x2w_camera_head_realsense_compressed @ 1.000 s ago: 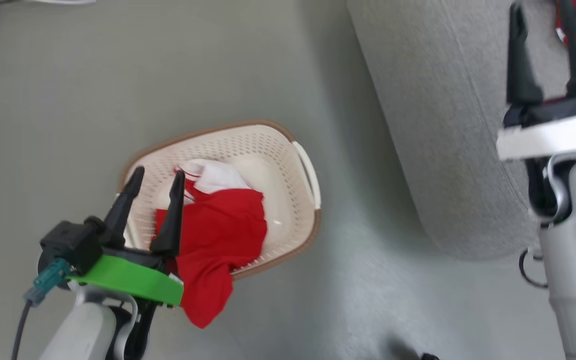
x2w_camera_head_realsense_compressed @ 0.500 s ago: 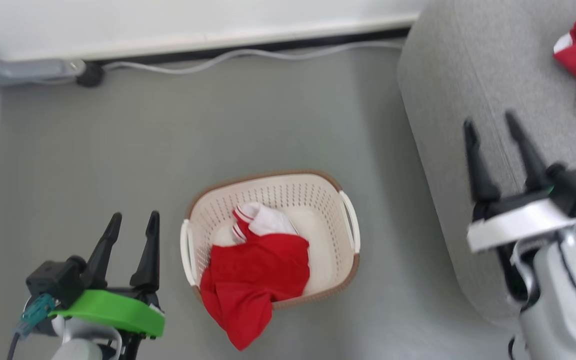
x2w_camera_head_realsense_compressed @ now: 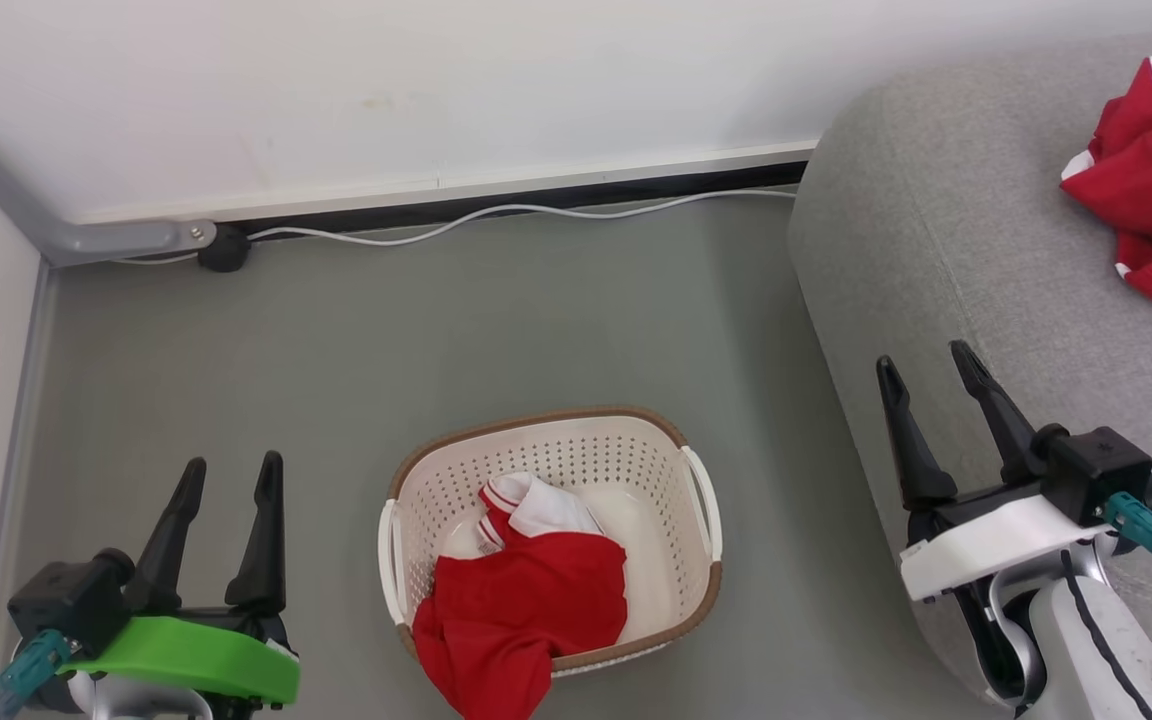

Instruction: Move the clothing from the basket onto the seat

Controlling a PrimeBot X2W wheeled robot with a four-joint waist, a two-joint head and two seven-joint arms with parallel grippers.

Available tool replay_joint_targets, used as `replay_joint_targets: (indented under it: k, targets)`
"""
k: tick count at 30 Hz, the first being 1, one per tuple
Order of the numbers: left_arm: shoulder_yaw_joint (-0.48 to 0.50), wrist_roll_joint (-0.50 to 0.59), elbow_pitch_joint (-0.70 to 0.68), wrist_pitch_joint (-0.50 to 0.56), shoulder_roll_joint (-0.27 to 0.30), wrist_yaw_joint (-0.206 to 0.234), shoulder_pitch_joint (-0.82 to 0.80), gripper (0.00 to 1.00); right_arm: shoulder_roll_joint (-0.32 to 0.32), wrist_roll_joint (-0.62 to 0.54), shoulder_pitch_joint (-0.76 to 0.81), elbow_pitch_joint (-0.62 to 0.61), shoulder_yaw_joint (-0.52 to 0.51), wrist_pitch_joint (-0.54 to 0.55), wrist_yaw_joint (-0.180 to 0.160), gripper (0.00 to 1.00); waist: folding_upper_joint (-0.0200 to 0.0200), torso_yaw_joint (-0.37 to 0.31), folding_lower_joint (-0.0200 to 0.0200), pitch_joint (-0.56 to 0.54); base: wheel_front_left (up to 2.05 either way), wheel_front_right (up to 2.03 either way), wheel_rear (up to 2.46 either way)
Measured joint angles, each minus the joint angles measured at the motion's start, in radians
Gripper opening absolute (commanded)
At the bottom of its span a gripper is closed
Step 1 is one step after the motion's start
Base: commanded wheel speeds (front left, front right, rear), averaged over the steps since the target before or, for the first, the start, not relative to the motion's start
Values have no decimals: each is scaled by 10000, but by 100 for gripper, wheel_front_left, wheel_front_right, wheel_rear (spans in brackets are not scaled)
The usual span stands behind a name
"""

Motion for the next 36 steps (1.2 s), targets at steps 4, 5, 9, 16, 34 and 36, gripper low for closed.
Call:
replay_joint_targets:
  k: [4,5,9,16,34,36]
  targets:
    - [113,6,-247,0,-2,-4,10,100,8,0,147,-125,0,0,-4,100,0,-111,0,30,0,0,0]
    - [138,8,-284,0,-2,-6,15,100,15,0,167,-165,0,0,-4,100,0,-126,0,61,0,0,0]
    - [142,35,-410,-2,2,-8,83,100,46,0,177,-337,-12,0,-6,100,0,-189,0,218,0,0,0]
    - [-290,138,-428,15,13,-96,197,100,42,-2,128,-849,-251,0,-107,100,0,-316,0,721,0,0,0]
    - [-1567,871,1262,2146,278,-194,-1086,100,107,-25,-796,-1697,-537,-2,-267,100,0,-1095,0,3075,0,0,0]
    - [-1638,940,1524,2399,372,-194,-1249,100,142,-8,-915,-1735,-545,-2,-267,100,0,-1237,0,3339,0,0,0]
